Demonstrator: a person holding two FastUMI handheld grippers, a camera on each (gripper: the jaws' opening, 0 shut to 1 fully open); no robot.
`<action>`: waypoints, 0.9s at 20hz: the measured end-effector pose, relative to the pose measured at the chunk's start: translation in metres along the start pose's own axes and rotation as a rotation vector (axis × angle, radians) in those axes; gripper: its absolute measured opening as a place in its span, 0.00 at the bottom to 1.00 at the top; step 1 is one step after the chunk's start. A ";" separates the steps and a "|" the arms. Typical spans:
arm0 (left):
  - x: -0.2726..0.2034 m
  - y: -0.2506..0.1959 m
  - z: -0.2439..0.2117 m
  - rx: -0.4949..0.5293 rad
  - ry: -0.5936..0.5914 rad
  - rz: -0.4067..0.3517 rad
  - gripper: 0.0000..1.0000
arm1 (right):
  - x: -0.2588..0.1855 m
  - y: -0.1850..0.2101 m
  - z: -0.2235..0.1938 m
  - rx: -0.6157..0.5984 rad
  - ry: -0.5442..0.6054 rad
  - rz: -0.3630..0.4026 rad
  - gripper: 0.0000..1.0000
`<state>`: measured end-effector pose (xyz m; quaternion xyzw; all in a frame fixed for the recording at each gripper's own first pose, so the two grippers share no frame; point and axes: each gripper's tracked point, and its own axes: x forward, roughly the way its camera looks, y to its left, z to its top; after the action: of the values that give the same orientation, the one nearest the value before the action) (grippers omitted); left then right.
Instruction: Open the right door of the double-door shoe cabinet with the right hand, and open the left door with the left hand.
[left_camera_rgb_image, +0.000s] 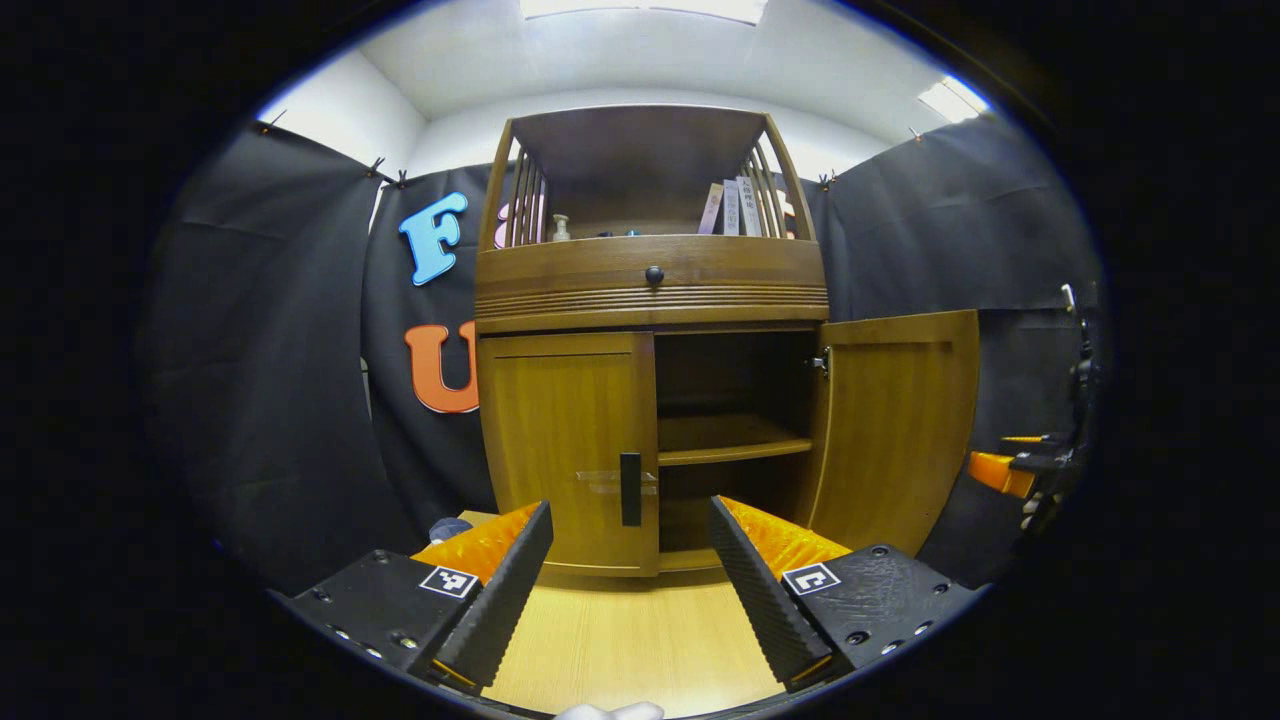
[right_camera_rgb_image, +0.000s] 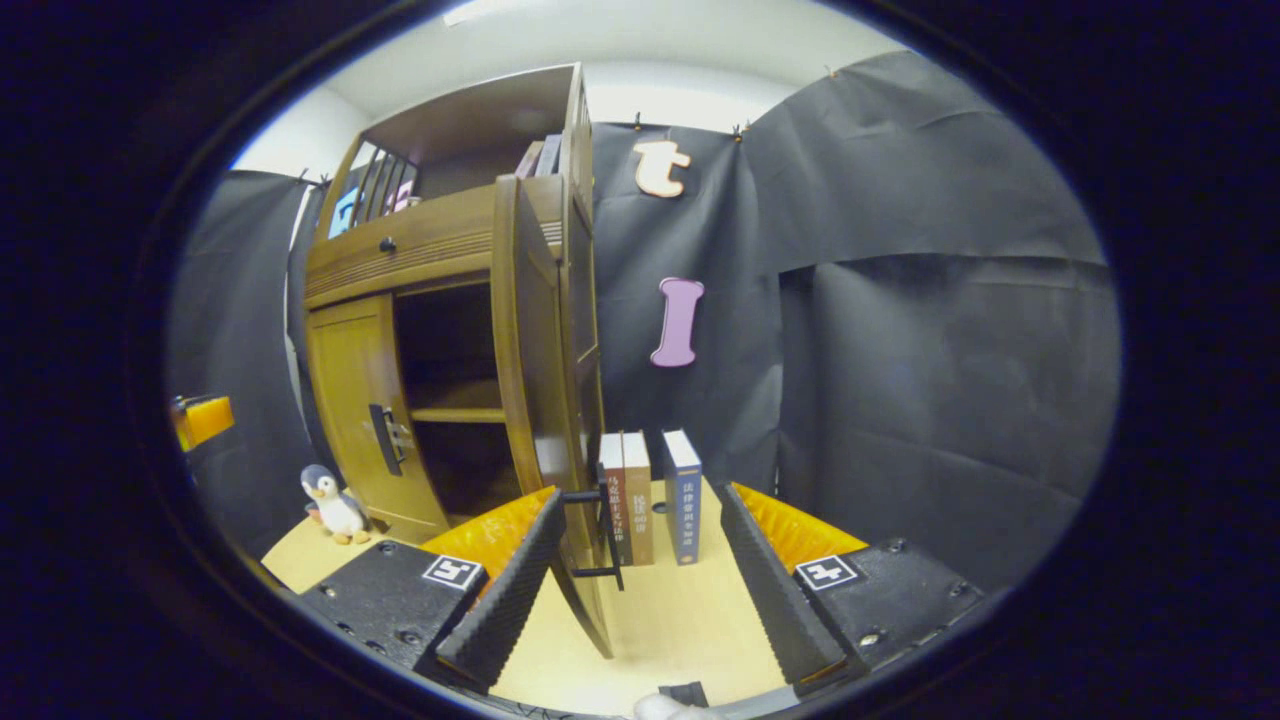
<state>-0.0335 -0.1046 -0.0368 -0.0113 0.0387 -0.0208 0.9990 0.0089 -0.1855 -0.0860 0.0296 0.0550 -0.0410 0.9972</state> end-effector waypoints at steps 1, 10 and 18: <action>0.000 -0.001 -0.001 -0.002 -0.001 0.000 0.95 | -0.005 0.005 0.004 -0.006 -0.002 -0.011 0.99; 0.005 0.003 -0.004 0.003 0.012 0.007 0.95 | -0.040 0.084 0.011 -0.055 -0.033 -0.011 1.00; 0.006 -0.007 -0.008 -0.023 0.035 -0.035 0.95 | -0.059 0.161 0.007 -0.061 -0.035 0.004 1.00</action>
<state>-0.0284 -0.1121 -0.0454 -0.0233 0.0563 -0.0379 0.9974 -0.0351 -0.0210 -0.0636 -0.0013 0.0386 -0.0377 0.9985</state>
